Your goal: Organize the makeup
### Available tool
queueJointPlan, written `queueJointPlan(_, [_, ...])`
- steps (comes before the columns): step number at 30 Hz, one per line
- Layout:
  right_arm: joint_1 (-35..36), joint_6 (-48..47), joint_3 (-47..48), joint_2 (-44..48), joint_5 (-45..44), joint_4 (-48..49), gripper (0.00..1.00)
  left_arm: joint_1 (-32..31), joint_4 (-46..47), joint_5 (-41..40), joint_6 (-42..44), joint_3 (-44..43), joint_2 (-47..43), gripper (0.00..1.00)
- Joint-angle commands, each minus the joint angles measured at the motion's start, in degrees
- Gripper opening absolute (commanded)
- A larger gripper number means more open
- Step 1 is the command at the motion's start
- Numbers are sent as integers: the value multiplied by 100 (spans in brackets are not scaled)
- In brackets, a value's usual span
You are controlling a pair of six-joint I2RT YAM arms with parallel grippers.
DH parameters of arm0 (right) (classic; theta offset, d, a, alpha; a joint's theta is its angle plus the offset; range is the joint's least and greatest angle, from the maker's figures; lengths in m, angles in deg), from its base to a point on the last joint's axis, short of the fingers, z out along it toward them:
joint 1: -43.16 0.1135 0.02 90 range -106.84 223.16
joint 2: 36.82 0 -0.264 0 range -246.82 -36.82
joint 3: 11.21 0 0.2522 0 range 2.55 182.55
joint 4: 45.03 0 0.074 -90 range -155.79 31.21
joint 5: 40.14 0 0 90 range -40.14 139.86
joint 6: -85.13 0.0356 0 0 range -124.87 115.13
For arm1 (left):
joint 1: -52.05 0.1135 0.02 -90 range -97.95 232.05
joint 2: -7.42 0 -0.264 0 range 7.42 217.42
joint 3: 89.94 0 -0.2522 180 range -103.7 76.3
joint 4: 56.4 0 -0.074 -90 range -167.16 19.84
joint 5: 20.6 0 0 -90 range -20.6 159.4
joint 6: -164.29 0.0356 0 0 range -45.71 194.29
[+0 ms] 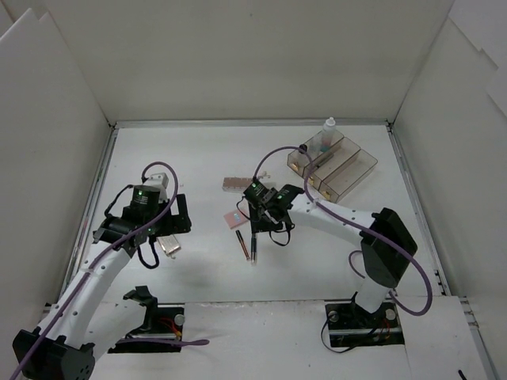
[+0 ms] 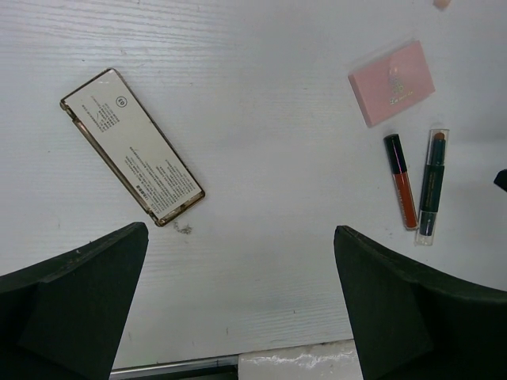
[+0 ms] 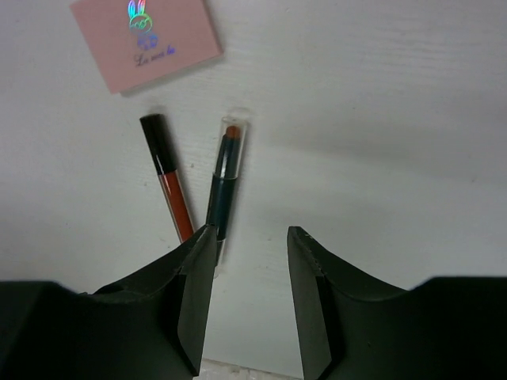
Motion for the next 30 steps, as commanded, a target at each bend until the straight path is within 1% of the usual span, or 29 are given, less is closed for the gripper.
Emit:
queueJointPlan(1, [246, 272, 306, -198, -64, -44, 38, 84, -64, -109, 292, -236, -169, 100])
queueJointPlan(7, [317, 404, 438, -734, 68, -44, 39, 137, -47, -4, 372, -218, -99, 100])
queueJointPlan(19, [378, 421, 464, -1367, 33, 9, 35, 137, 120, 207, 389, -139, 42, 100])
queueJointPlan(21, [370, 404, 464, -1429, 33, 18, 32, 137, 138, 216, 389, -139, 42, 99])
queueJointPlan(22, [370, 404, 447, -1464, 7, 35, 27, 137, 129, 216, 389, -139, 42, 99])
queueJointPlan(24, [335, 412, 351, -1456, 7, 61, 21, 137, 138, 207, 389, -148, 42, 99])
queueJointPlan(25, [282, 412, 298, -1438, 7, 79, 14, 137, 129, 207, 389, -139, 51, 99])
queueJointPlan(27, [212, 412, 122, -1368, -28, 97, 5, 137, 129, 189, 389, -139, 51, 100])
queueJointPlan(28, [98, 412, 52, -1194, -150, 106, 0, 137, 120, 181, 380, -139, 51, 99])
queueJointPlan(30, [-34, 386, -89, -930, -335, 97, 0, 137, 111, 163, 380, -139, 42, 99])
